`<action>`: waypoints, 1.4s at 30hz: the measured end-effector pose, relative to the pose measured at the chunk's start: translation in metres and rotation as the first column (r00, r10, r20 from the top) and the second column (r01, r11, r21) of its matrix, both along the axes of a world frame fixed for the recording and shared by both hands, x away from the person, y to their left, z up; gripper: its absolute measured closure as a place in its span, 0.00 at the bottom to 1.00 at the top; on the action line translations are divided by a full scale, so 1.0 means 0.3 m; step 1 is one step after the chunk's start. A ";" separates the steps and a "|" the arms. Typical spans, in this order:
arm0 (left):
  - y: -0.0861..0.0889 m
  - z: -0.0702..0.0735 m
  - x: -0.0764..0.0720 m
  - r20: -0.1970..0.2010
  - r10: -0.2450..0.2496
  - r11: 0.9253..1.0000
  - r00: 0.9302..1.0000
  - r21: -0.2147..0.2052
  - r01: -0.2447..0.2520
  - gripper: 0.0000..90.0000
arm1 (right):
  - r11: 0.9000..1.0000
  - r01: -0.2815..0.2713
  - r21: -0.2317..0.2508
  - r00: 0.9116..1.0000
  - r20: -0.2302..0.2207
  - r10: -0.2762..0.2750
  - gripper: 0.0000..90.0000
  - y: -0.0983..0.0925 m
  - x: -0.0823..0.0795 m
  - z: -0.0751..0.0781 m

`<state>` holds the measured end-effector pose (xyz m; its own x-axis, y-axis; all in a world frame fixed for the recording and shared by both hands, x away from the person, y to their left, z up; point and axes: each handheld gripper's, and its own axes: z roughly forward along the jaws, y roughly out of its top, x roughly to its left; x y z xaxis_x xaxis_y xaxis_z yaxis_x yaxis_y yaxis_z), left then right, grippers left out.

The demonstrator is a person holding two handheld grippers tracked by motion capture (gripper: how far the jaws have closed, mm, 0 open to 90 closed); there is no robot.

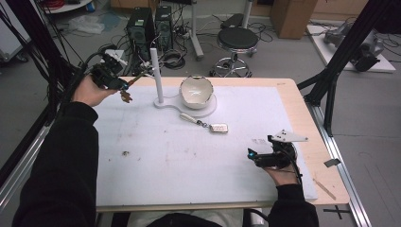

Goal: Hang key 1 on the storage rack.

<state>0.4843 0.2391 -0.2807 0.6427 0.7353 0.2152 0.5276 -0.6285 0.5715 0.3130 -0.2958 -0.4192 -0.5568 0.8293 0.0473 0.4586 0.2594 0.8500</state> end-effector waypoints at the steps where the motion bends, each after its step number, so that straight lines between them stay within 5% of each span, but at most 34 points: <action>1: -0.003 -0.003 0.003 -0.003 -0.005 1.000 1.000 0.008 0.005 0.92 | 1.000 -0.001 -0.001 1.000 0.001 0.001 0.01 0.000 0.000 0.000; 13: -0.042 -0.029 0.013 -0.003 -0.005 0.999 1.000 0.033 0.005 0.92 | 1.000 0.002 -0.003 1.000 0.006 -0.002 0.01 -0.004 0.001 -0.001; 19: -0.084 -0.083 0.009 -0.029 -0.007 0.999 1.000 0.045 0.008 0.91 | 1.000 0.006 -0.001 1.000 0.004 -0.006 0.01 -0.005 0.000 0.000; 27: -0.090 -0.123 0.013 -0.048 -0.013 1.000 0.999 -0.008 0.012 0.94 | 1.000 0.005 -0.004 1.000 0.006 -0.005 0.01 -0.006 0.000 -0.001; 33: -0.066 -0.094 0.003 -0.054 -0.033 0.992 0.998 -0.122 0.027 0.60 | 1.000 0.005 -0.001 1.000 0.003 -0.005 0.01 -0.008 0.004 -0.002; 42: -0.061 -0.079 -0.014 -0.041 -0.048 0.987 0.998 -0.156 0.041 0.07 | 1.000 0.001 0.000 1.000 0.008 -0.001 0.01 -0.008 0.002 0.000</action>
<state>0.4800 0.2209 -0.3043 0.6817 0.7282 0.0713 0.5286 -0.5575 0.6401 0.3136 -0.2984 -0.4192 -0.5560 0.8301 0.0428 0.4523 0.2590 0.8534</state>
